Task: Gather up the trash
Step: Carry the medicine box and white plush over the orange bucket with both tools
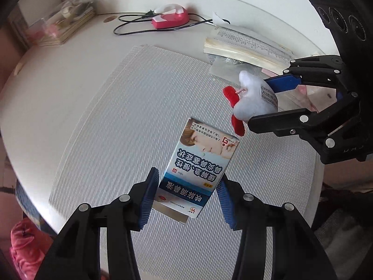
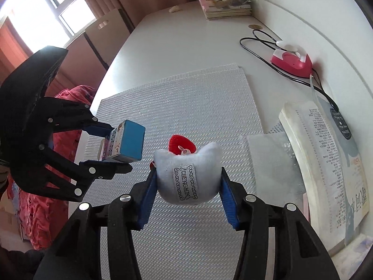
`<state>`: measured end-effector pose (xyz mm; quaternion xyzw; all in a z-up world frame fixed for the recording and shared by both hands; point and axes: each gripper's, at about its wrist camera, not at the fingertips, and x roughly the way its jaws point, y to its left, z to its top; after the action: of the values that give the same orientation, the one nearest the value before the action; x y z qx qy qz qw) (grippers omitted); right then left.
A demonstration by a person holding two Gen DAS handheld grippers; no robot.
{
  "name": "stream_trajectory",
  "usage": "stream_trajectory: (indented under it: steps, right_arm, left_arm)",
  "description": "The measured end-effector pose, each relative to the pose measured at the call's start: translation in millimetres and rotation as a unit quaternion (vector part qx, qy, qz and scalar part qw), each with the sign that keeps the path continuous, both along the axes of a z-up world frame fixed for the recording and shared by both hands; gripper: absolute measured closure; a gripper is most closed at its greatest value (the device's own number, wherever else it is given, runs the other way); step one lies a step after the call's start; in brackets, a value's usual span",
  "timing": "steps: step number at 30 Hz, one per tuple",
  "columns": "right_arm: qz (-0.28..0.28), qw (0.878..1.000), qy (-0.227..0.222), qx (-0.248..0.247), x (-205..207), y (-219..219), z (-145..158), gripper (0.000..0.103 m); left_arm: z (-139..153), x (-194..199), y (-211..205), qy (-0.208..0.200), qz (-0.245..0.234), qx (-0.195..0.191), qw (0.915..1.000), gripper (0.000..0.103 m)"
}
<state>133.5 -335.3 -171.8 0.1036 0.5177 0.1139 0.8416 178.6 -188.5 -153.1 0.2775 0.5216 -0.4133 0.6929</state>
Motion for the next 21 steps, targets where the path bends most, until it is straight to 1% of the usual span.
stream_trajectory:
  steps: [2,4,5,6,8,9,10,11,12,14,15,17,18,20,21]
  right_arm:
    - [0.023,1.000,-0.008,0.003,-7,16,9,0.052]
    - [0.034,0.999,-0.011,0.007,-10,24,12,0.052]
    - [0.041,0.999,-0.012,0.010,-12,30,15,0.052]
    - [0.063,0.998,-0.014,0.018,-15,46,19,0.052]
    - [0.074,0.997,-0.015,0.022,-15,55,22,0.052]
    - [0.103,0.994,-0.018,0.025,-15,77,25,0.052]
    - [0.112,0.993,-0.019,0.026,-16,84,27,0.052]
    - [0.133,0.990,-0.020,0.030,-17,98,31,0.052]
    - [0.137,0.990,-0.020,0.030,-16,102,31,0.052]
    - [0.180,0.983,-0.022,0.034,-13,136,35,0.052]
    - [0.184,0.982,-0.022,0.035,-11,138,34,0.052]
    - [0.212,0.976,-0.023,0.038,-7,163,35,0.052]
    - [0.243,0.969,-0.023,0.042,-4,189,36,0.052]
    - [0.260,0.964,-0.023,0.043,-2,206,37,0.052]
    - [0.275,0.960,-0.022,0.045,0,221,37,0.052]
  left_arm:
    - [6,-11,19,-0.005,0.020,-0.002,0.9998,0.052]
    - [12,-18,39,-0.006,0.035,-0.005,0.9994,0.052]
    - [16,-25,49,-0.011,0.044,-0.004,0.9990,0.052]
    - [19,-32,61,-0.016,0.055,-0.002,0.9983,0.052]
    - [24,-42,80,-0.020,0.077,0.001,0.9968,0.052]
    - [26,-48,93,-0.022,0.092,0.000,0.9955,0.052]
    - [30,-53,106,-0.024,0.109,-0.001,0.9938,0.052]
    - [32,-57,115,-0.025,0.121,-0.002,0.9924,0.052]
    - [34,-63,129,-0.026,0.137,-0.002,0.9902,0.052]
    - [38,-74,158,-0.031,0.170,-0.002,0.9849,0.052]
    - [38,-76,167,-0.031,0.184,-0.001,0.9824,0.052]
    - [39,-88,198,-0.030,0.220,-0.001,0.9749,0.052]
    - [38,-92,209,-0.029,0.235,0.000,0.9715,0.052]
    - [35,-99,230,-0.025,0.266,0.001,0.9638,0.052]
    - [32,-103,241,-0.023,0.282,0.002,0.9592,0.052]
